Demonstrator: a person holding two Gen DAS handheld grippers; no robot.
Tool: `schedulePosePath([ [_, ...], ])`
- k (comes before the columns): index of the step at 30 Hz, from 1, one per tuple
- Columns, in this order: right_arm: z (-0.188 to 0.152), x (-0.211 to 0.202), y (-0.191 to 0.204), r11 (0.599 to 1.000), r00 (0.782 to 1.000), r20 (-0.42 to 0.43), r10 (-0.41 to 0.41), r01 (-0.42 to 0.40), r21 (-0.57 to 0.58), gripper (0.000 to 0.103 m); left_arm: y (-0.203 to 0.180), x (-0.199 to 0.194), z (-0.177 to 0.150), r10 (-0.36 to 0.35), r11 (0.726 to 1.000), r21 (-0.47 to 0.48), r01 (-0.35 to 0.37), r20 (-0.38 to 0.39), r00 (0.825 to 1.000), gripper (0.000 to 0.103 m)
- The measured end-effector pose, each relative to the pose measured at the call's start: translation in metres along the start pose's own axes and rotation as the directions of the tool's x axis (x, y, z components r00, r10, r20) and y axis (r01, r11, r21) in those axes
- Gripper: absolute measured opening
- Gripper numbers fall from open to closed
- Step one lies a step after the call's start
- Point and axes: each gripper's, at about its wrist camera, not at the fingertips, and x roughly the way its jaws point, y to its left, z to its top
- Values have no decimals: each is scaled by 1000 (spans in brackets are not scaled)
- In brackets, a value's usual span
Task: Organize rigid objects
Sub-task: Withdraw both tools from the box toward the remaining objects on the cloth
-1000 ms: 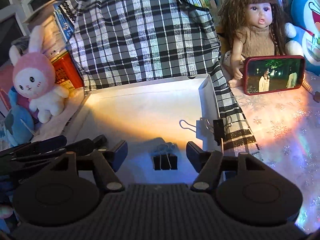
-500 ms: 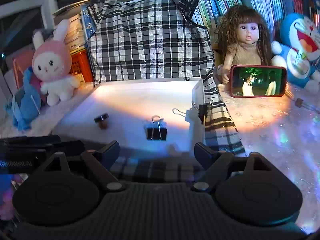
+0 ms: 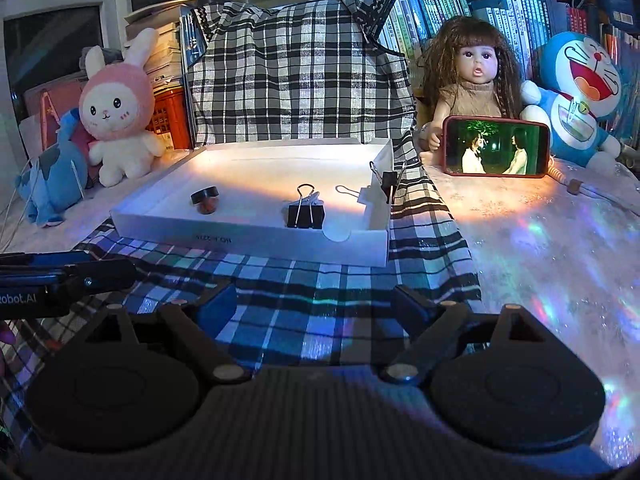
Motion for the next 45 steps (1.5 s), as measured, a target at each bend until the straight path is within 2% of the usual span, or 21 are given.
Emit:
schedulePosePath([
  [14,-24,-15,9,997,1000,21,-13,15,-71,92,-3,-24,-31,48,997,67,-49,27,998,81],
  [33,-43,-34,10,991,999,25,-23,26,-131,92,13,-50,-62,92,995,30,-92,24,995,80],
  [45,-50,-45,5,979,1000,18,-10,13,-203,90,20,-58,-73,98,995,10,-98,20,995,61],
])
